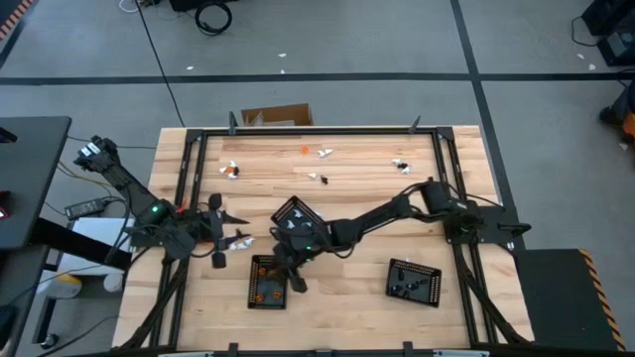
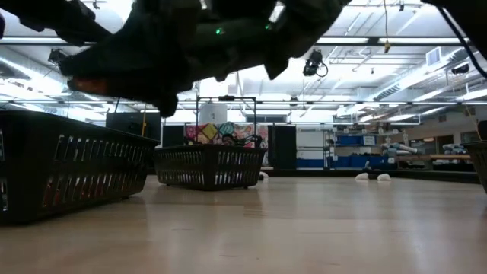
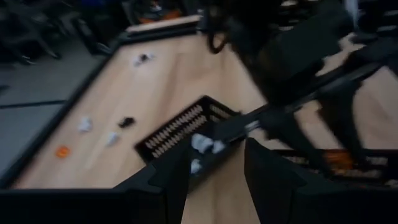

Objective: Sort Halloween decoration
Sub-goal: Put the orange pumpkin toy into the left black basket

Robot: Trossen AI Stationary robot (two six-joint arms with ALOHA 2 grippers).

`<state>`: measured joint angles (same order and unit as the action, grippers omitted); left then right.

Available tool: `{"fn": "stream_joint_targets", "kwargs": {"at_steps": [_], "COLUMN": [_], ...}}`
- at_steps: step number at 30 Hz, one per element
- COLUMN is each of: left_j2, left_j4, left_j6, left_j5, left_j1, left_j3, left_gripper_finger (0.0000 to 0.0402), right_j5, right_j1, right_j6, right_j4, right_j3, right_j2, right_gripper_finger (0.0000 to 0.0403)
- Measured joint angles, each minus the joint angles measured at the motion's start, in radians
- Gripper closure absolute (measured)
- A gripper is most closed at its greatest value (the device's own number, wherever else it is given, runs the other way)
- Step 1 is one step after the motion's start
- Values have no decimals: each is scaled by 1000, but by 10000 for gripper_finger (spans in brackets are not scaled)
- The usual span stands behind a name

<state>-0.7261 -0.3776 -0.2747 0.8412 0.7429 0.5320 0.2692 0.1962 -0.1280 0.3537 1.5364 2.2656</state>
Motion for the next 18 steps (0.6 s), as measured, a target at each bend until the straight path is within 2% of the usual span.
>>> {"fn": "stream_joint_targets", "kwargs": {"at_steps": [6, 8, 11, 15, 18], "left_j2": [0, -1, -1, -7, -27], "left_j4": [-2, -26, -137, -301, -417], "left_j6": [-52, -60, -111, -236, -340], "left_j5": [-73, -116, -167, -181, -274], "left_j1": [0, 0, 1, 1, -2], "left_j3": [4, 29, 111, 212, 222], "left_gripper_finger": [246, 246, 246, 246, 246], "right_j5": [-45, -63, -87, -150, -231], "right_j1": [5, 10, 11, 4, 0], "right_j6": [38, 67, 107, 137, 148], "right_j4": [-314, -365, -454, -488, -631], "right_j3": [163, 208, 233, 238, 238], "right_j2": [30, 28, -4, -71, -132], "right_gripper_finger": [225, 213, 206, 206, 207]}}
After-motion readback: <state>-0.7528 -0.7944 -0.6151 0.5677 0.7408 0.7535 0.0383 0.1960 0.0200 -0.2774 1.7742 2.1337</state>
